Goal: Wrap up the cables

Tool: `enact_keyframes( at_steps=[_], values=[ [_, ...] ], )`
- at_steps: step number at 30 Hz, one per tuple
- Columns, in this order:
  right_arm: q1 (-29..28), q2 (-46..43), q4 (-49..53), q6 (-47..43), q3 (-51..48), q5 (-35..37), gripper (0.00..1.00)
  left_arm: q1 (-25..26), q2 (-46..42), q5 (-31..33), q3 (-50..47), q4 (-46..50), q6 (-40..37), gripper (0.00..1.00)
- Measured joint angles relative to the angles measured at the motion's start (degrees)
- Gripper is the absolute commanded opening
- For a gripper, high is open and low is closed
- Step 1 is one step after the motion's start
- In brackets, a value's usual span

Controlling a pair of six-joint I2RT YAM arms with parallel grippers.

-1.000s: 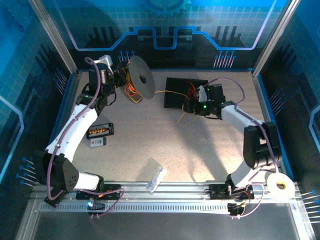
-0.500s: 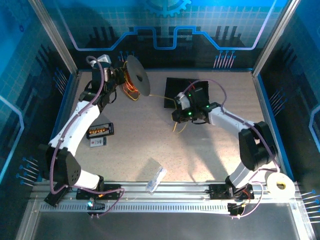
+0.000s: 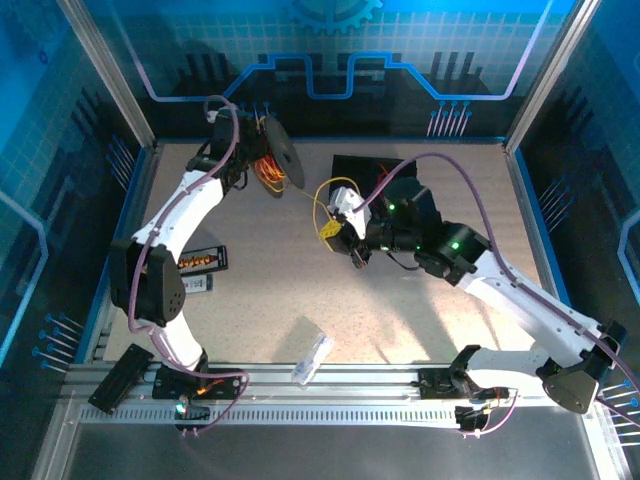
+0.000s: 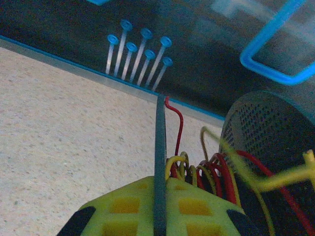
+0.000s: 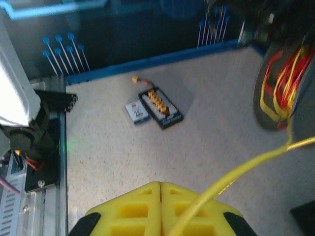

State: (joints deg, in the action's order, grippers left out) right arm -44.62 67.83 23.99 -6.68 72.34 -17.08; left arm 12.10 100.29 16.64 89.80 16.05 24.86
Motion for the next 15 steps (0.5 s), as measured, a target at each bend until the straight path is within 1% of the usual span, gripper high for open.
enact_keyframes(
  at_steps=[3,5,10,15],
  values=[
    [-0.11,0.70,0.46,0.00,3.23,-1.31,0.00,2.71,0.02,-0.68,0.04,0.13,-2.67,0.00],
    [-0.33,2.62,1.53,0.00,7.21,-1.46,0.00,4.24,-0.09,-1.22,-0.13,-0.37,-4.50,0.00],
    [-0.28,8.96,5.20,-0.72,18.03,0.35,0.00,7.54,-2.56,-1.44,-4.04,-3.98,-10.16,0.00],
    [2.47,15.17,10.14,-2.21,28.55,1.27,0.00,10.64,-6.51,-2.10,-9.97,-7.45,-16.83,0.00]
  ],
)
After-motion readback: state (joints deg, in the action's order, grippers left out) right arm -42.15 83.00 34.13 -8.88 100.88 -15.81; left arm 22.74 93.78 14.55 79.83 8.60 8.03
